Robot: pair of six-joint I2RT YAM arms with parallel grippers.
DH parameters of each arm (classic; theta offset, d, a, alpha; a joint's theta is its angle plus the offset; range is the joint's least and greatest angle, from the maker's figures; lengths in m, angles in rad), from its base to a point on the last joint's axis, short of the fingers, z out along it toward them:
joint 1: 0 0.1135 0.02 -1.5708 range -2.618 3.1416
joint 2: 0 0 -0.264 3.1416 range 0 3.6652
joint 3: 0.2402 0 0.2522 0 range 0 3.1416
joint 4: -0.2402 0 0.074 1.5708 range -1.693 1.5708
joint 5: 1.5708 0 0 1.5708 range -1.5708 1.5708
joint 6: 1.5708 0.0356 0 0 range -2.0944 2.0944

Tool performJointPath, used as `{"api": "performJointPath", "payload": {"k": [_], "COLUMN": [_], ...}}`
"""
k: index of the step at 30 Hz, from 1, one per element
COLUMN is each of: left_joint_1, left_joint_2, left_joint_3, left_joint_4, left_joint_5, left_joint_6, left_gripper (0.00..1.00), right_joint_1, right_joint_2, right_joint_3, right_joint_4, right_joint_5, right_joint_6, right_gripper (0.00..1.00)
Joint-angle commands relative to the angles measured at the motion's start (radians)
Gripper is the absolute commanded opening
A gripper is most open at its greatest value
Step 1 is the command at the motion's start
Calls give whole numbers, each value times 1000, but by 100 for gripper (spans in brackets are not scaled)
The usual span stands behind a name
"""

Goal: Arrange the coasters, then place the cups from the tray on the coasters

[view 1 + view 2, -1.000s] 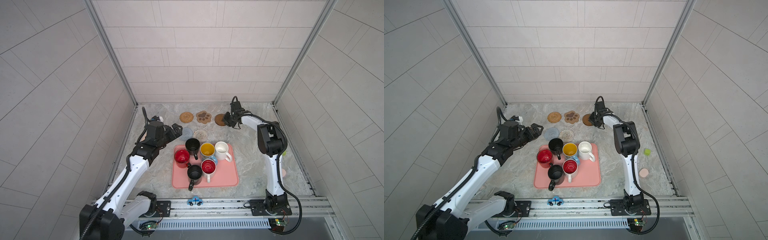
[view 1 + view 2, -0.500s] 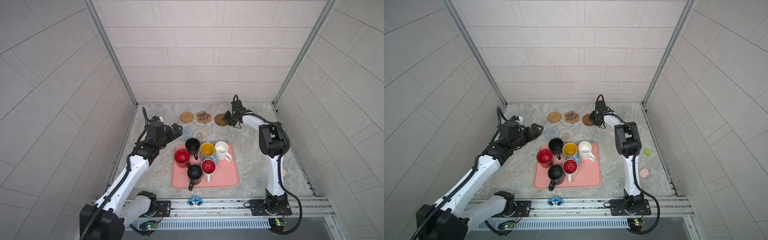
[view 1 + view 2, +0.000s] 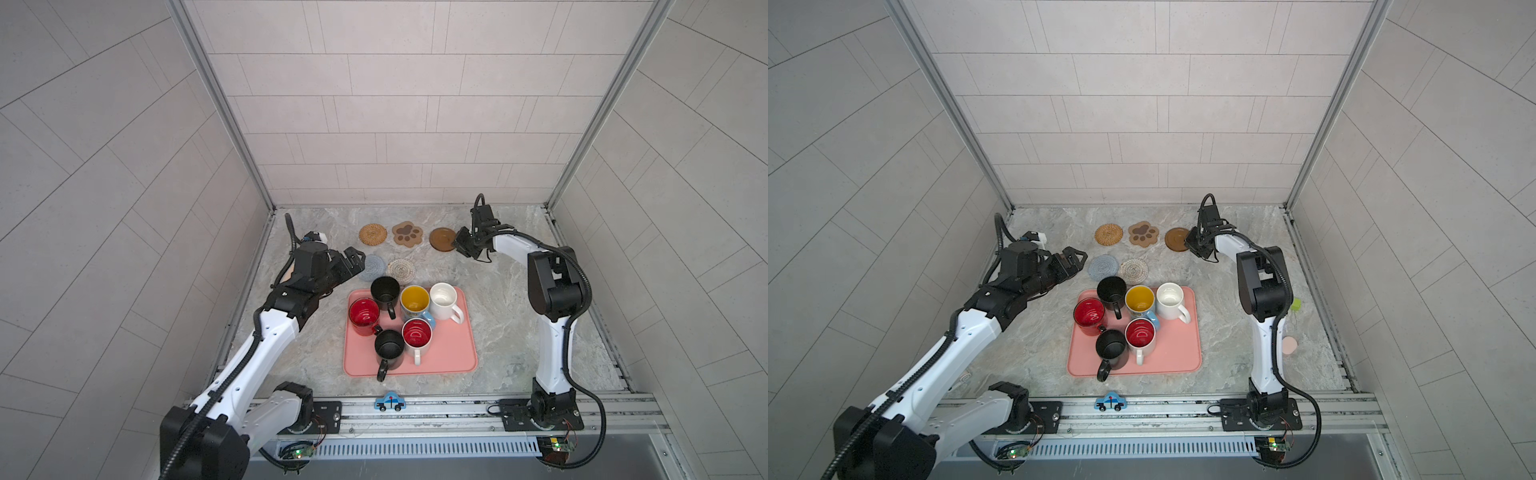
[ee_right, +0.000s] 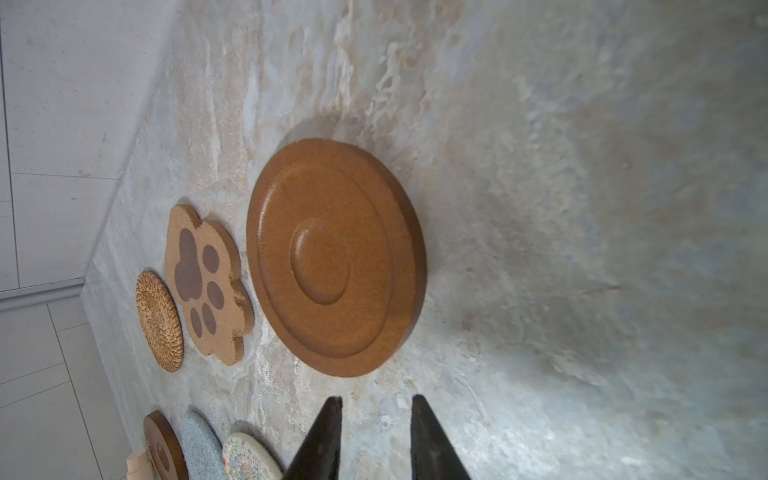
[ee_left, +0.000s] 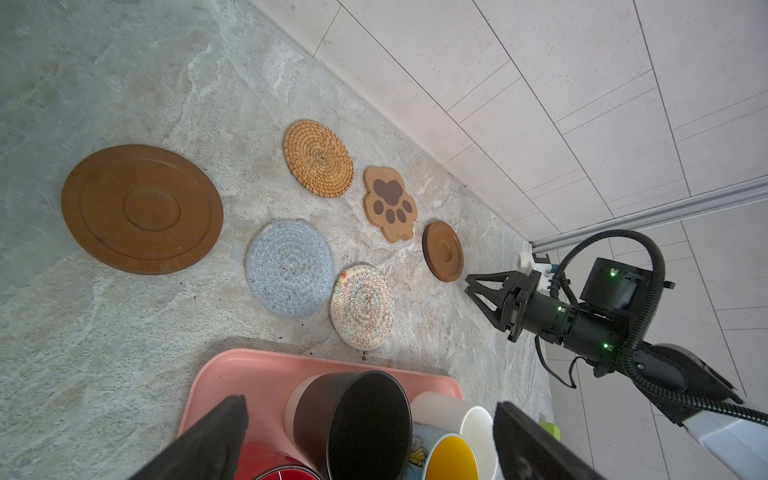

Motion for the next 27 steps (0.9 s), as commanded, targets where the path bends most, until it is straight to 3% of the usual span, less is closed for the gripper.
{"api": "performJointPath", "payload": {"k": [1,27], "left_joint_1": [-5,-5], "left_joint_2": [-8,-22], "left_joint_3": [6,3], "left_joint_4": [3,-7], "left_joint_5": [-3,-15], "left_joint_6": [-13,-16], "left_gripper": [100,100], "right_joint_1": [-3,-3], "right_joint_2": [0,97], "right_joint_3": [-6,23], "right_joint_4": [25,115], "right_joint_5": [-5,-34], "right_joint_6": [12,101], "right_gripper": [32,31]}}
